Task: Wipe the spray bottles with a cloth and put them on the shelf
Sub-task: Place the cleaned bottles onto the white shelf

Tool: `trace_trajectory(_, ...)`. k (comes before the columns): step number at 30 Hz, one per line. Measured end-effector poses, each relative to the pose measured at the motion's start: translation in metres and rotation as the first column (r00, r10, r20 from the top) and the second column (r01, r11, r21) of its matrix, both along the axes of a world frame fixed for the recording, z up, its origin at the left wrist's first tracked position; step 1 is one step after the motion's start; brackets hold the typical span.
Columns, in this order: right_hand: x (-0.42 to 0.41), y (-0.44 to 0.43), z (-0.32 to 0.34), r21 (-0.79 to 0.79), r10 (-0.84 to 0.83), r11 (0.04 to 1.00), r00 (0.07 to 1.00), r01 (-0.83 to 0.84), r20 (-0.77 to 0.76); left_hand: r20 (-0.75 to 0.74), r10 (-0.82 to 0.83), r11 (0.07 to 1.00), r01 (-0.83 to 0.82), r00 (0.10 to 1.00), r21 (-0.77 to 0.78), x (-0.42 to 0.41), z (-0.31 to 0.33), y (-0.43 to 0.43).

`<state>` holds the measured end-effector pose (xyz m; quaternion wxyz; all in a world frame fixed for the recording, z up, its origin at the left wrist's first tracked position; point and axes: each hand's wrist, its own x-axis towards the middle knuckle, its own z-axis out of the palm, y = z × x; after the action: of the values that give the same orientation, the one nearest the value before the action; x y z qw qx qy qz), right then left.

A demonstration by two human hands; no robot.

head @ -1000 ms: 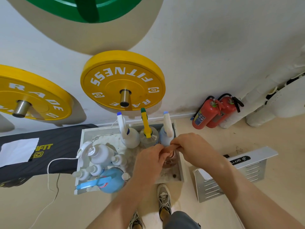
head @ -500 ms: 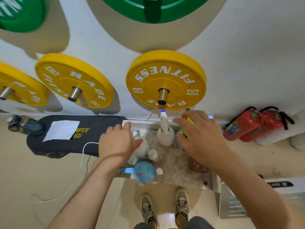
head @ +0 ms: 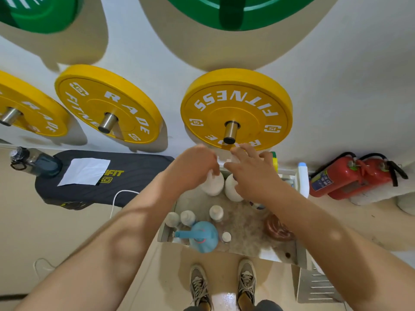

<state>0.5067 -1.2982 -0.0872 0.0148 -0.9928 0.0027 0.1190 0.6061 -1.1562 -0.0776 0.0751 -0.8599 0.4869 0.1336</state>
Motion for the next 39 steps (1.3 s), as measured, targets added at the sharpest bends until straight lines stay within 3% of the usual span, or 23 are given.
trace_trajectory(3, 0.006, -0.001, -0.004, -0.075, 0.080, 0.994, 0.997, -0.080, -0.004, -0.137, 0.091, 0.963, -0.122, 0.986, -0.240, 0.002, -0.006, -0.006)
trace_trajectory(6, 0.014, -0.006, -0.002, -0.129, 0.125, 0.984, 0.992, -0.124, 0.003, -0.401, 0.257, 0.807, -0.424, 0.879, -0.411, -0.005, -0.014, 0.007)
trace_trajectory(8, 0.017, -0.010, 0.000, -0.163, 0.167, 0.972, 0.986, -0.169, -0.031, -0.643, 0.383, 0.566, -0.719, 0.663, -0.404, -0.016, -0.015, 0.018)
trace_trajectory(10, 0.017, -0.013, 0.002, -0.195, 0.212, 0.956, 0.976, -0.219, -0.055, -0.814, 0.456, 0.311, -0.921, 0.360, -0.233, -0.028, -0.014, 0.022)
trace_trajectory(11, 0.017, -0.015, 0.002, -0.196, 0.236, 0.950, 0.970, -0.244, -0.060, -0.815, 0.502, 0.276, -0.947, 0.290, -0.167, -0.035, -0.013, 0.021)
trace_trajectory(14, 0.019, -0.018, 0.002, -0.168, 0.309, 0.931, 0.945, -0.323, -0.105, -0.721, 0.598, 0.408, -0.907, 0.349, -0.100, -0.050, -0.016, 0.010)
trace_trajectory(18, 0.023, -0.016, 0.001, -0.159, 0.282, 0.940, 0.948, -0.303, -0.146, -0.682, 0.530, 0.547, -0.818, 0.503, -0.178, -0.049, -0.017, 0.001)
trace_trajectory(22, 0.018, -0.015, -0.004, -0.155, 0.259, 0.950, 0.961, -0.272, -0.097, -0.680, 0.514, 0.507, -0.825, 0.522, -0.250, -0.051, -0.016, 0.002)
trace_trajectory(25, 0.018, -0.016, 0.000, -0.112, 0.209, 0.968, 0.970, -0.223, -0.127, -0.723, 0.509, 0.463, -0.856, 0.468, -0.228, -0.051, -0.022, 0.006)
trace_trajectory(28, 0.019, -0.015, 0.015, 0.138, 0.059, 0.990, 0.991, -0.042, -0.123, -0.794, 0.471, 0.458, -0.876, 0.385, -0.153, -0.051, -0.019, 0.013)
trace_trajectory(30, 0.017, -0.008, 0.027, 0.312, 0.004, 0.950, 0.996, 0.023, -0.086, -0.677, 0.547, 0.481, -0.847, 0.493, -0.228, -0.057, -0.014, 0.026)
trace_trajectory(33, 0.005, 0.012, 0.032, 0.435, 0.017, 0.897, 0.990, -0.077, 0.140, -0.466, 0.534, 0.546, -0.709, 0.705, -0.447, -0.078, 0.004, 0.059)
trace_trajectory(35, -0.006, 0.026, 0.029, 0.456, 0.059, 0.870, 0.957, -0.189, 0.283, -0.474, 0.452, 0.713, -0.626, 0.755, -0.317, -0.093, 0.010, 0.081)
trace_trajectory(37, -0.017, 0.038, 0.026, 0.469, 0.073, 0.850, 0.935, -0.241, 0.348, -0.381, 0.364, 0.895, -0.433, 0.850, -0.111, -0.102, 0.001, 0.097)
trace_trajectory(39, -0.029, 0.049, 0.025, 0.548, 0.058, 0.811, 0.960, -0.206, 0.275, -0.302, 0.338, 0.938, -0.344, 0.891, 0.034, -0.109, -0.011, 0.103)
